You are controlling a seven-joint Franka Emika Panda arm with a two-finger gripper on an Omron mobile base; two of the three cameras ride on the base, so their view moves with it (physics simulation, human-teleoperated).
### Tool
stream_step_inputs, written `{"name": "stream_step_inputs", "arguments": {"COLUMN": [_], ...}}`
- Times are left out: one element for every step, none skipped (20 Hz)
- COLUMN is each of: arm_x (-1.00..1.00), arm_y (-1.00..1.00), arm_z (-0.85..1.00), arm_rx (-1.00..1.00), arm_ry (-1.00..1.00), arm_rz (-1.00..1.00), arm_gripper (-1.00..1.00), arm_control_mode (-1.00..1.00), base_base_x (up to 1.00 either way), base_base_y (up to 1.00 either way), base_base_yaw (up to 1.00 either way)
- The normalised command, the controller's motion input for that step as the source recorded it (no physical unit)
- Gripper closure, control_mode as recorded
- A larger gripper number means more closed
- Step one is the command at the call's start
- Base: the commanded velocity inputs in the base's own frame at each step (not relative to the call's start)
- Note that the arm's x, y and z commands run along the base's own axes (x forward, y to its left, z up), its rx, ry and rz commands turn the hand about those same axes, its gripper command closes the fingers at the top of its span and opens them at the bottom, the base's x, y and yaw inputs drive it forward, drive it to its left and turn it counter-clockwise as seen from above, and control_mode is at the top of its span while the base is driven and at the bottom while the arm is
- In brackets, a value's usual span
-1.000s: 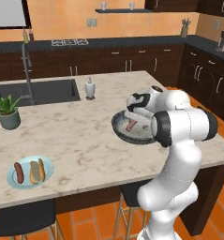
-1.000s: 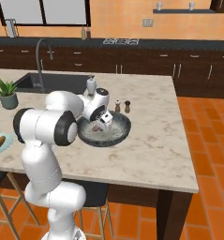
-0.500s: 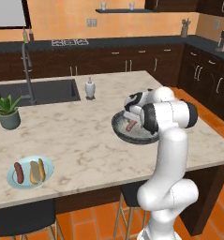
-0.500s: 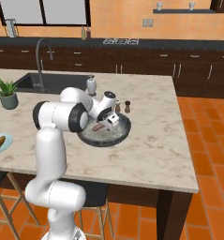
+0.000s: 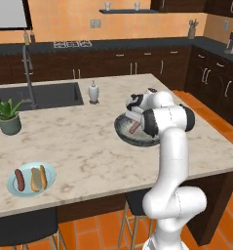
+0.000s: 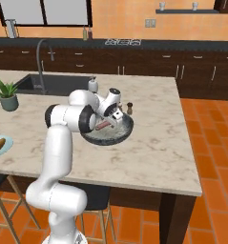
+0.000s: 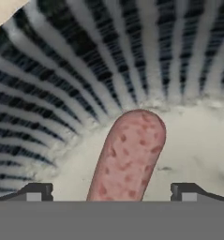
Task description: Place one bun and one sausage from the bowl on each plate.
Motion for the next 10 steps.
{"name": "stream_step_inputs", "arguments": {"arm_x": [-0.41, -0.45, -0.54, -0.58, -0.54, -0.51, -0.43, -0.35, -0.36, -0.17], "arm_y": [0.13, 0.31, 0.31, 0.36, 0.47, 0.60, 0.56, 0.39, 0.40, 0.49], "arm_z": [-0.36, -0.51, -0.59, -0.69, -0.76, -0.81, -0.73, -0.61, -0.52, -0.44], "arm_rx": [0.00, 0.00, 0.00, 0.00, -0.03, -0.01, 0.00, 0.00, 0.00, -0.01], "arm_ry": [0.00, 0.05, 0.09, 0.13, 0.13, 0.06, 0.04, 0.03, 0.01, 0.07], "arm_rz": [-0.12, -0.13, -0.13, -0.15, -0.16, -0.16, -0.16, -0.15, -0.15, -0.17], "arm_gripper": [-1.00, 1.00, 1.00, 1.00, 1.00, 1.00, 1.00, 1.00, 1.00, 1.00], "arm_control_mode": [-1.00, -1.00, -1.00, -1.00, -1.00, -1.00, -1.00, -1.00, -1.00, -1.00], "base_base_x": [0.00, 0.00, 0.00, 0.00, 0.00, 0.00, 0.00, 0.00, 0.00, 0.00], "base_base_y": [0.00, 0.00, 0.00, 0.00, 0.00, 0.00, 0.00, 0.00, 0.00, 0.00], "base_base_yaw": [0.00, 0.00, 0.00, 0.00, 0.00, 0.00, 0.00, 0.00, 0.00, 0.00]}}
